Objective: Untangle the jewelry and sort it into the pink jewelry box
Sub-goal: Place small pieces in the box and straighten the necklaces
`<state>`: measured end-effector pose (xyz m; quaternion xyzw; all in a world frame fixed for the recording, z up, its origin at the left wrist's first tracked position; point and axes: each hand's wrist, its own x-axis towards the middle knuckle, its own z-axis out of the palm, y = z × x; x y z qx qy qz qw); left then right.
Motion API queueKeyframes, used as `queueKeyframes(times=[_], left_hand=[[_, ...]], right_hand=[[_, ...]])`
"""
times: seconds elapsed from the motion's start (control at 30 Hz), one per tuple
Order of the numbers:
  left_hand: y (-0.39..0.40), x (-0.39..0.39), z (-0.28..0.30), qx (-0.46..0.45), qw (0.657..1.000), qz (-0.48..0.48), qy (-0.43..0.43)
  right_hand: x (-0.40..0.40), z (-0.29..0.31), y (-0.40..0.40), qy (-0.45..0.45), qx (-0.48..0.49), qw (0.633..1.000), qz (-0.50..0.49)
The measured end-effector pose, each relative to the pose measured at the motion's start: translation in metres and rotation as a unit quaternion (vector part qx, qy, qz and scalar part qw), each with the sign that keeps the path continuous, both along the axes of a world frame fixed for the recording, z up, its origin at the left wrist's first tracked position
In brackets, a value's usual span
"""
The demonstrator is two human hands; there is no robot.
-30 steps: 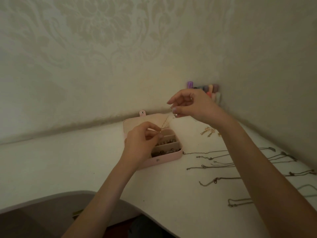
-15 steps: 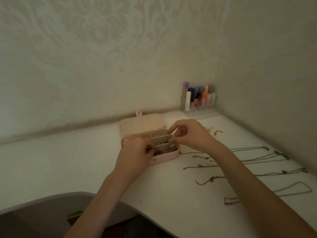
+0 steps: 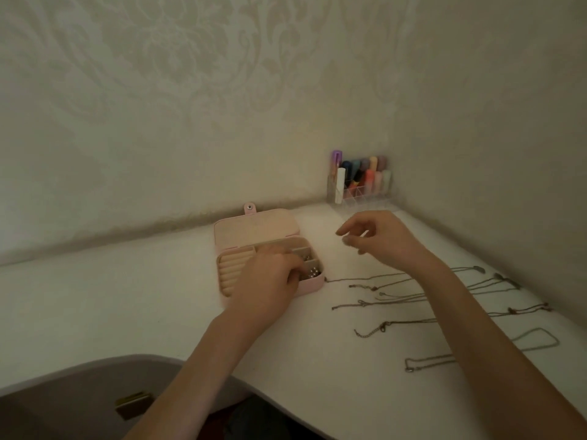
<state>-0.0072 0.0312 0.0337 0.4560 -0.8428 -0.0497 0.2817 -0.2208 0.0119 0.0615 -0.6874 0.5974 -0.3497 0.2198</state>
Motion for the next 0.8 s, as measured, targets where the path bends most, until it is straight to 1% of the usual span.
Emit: queueKeyframes(times=[0.07,0.1,0.17,0.2,0.27,0.37,0.43,0.53,0.63,0.8], left_hand=[[-0.001,-0.017,-0.006,-0.014,0.999,-0.044,0.017],[-0.002,-0.027,-0.009,-0.013,0.998,-0.058,0.015],[0.000,-0.050,-0.012,-0.017,0.995,-0.094,0.006],[0.000,-0.063,-0.013,-0.017,0.993,-0.117,0.000],[0.000,-0.087,-0.014,-0.004,0.987,-0.155,-0.031],[-0.007,-0.116,-0.017,0.020,0.981,-0.182,-0.069],[-0.014,-0.128,-0.017,0.030,0.978,-0.186,-0.089],[-0.020,-0.137,-0.018,0.031,0.979,-0.183,-0.087],[-0.024,-0.136,-0.024,0.049,0.980,-0.182,-0.070],[-0.021,-0.133,-0.033,0.060,0.980,-0.186,-0.039]], right_hand=[[-0.034,-0.001,0.006,-0.006,-0.004,0.998,-0.063],[-0.053,-0.004,0.008,0.011,-0.015,0.993,-0.115],[-0.092,-0.013,0.016,0.068,-0.053,0.968,-0.237],[-0.108,-0.017,0.023,0.080,-0.064,0.954,-0.282],[-0.130,-0.023,0.034,0.084,-0.057,0.938,-0.332],[-0.141,-0.031,0.044,0.137,-0.027,0.927,-0.349],[-0.139,-0.036,0.045,0.188,0.007,0.918,-0.348],[-0.135,-0.038,0.045,0.262,0.065,0.901,-0.340],[-0.133,-0.033,0.043,0.265,0.124,0.893,-0.342],[-0.133,-0.042,0.045,0.246,0.050,0.903,-0.350]])
